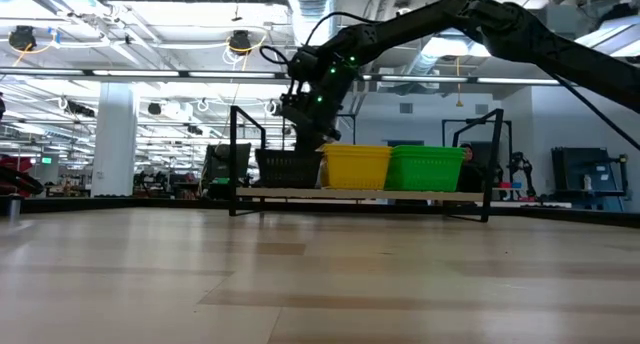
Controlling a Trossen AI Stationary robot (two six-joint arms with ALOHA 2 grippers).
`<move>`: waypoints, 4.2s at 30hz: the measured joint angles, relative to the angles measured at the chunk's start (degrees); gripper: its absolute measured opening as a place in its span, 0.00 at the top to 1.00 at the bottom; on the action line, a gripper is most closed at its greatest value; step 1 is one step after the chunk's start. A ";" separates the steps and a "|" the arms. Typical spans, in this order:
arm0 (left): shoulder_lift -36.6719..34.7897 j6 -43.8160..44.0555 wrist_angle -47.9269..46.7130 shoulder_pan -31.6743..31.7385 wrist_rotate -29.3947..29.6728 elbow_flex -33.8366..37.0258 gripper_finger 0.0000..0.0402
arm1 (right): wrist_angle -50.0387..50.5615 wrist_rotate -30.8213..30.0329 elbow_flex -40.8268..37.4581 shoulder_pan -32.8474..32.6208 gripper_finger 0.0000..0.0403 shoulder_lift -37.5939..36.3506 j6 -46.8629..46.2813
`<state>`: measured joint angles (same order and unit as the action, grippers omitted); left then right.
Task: Stack baskets on shelf by color
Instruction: Stack the black bin on top of the black bins on the shelf
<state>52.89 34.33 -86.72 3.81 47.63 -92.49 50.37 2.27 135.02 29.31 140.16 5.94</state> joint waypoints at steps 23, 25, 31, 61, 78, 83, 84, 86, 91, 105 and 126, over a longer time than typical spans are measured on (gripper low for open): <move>1.38 2.25 0.09 -0.02 -0.85 0.02 1.00 | -4.79 -7.13 -0.09 -2.63 1.00 -10.53 2.03; 2.30 2.88 0.00 -0.01 -0.76 0.02 1.00 | -5.35 -8.90 -0.09 -3.33 1.00 -13.70 1.58; 6.09 3.08 0.03 -0.02 -0.87 0.02 1.00 | -2.92 -16.37 -0.04 -6.63 1.00 -25.03 1.53; 43.90 15.23 42.67 7.95 -18.16 0.02 1.00 | 39.68 -39.79 -0.02 -20.23 1.00 -75.84 1.13; 45.36 18.71 43.13 20.19 -37.84 0.02 1.00 | 39.67 -36.05 -0.48 -20.23 1.00 -80.87 2.96; 45.34 17.98 41.64 23.19 -41.26 0.02 1.00 | 39.69 -36.05 -1.62 -20.23 1.00 -80.86 3.10; 45.32 17.89 40.76 23.75 -42.40 0.00 1.00 | 39.65 -36.05 -1.62 -20.23 0.99 -80.78 3.10; 45.32 17.84 37.16 24.82 -43.91 0.00 1.00 | 39.65 -36.05 -1.64 -20.25 0.99 -80.78 3.10; 45.38 18.86 27.80 26.07 -43.73 0.00 1.00 | 39.65 -36.07 -1.60 -20.23 1.00 -80.91 2.85; 47.70 16.32 28.71 28.12 -45.48 -0.10 1.00 | 39.65 -36.10 -1.62 -20.24 0.99 -80.87 1.11; 52.36 12.84 29.64 31.51 -48.93 0.00 1.00 | 39.65 -36.21 -1.62 -20.25 1.00 -80.89 -0.08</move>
<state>105.25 47.17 -57.09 35.33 -1.29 -92.48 90.02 -33.93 133.40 9.06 59.27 5.86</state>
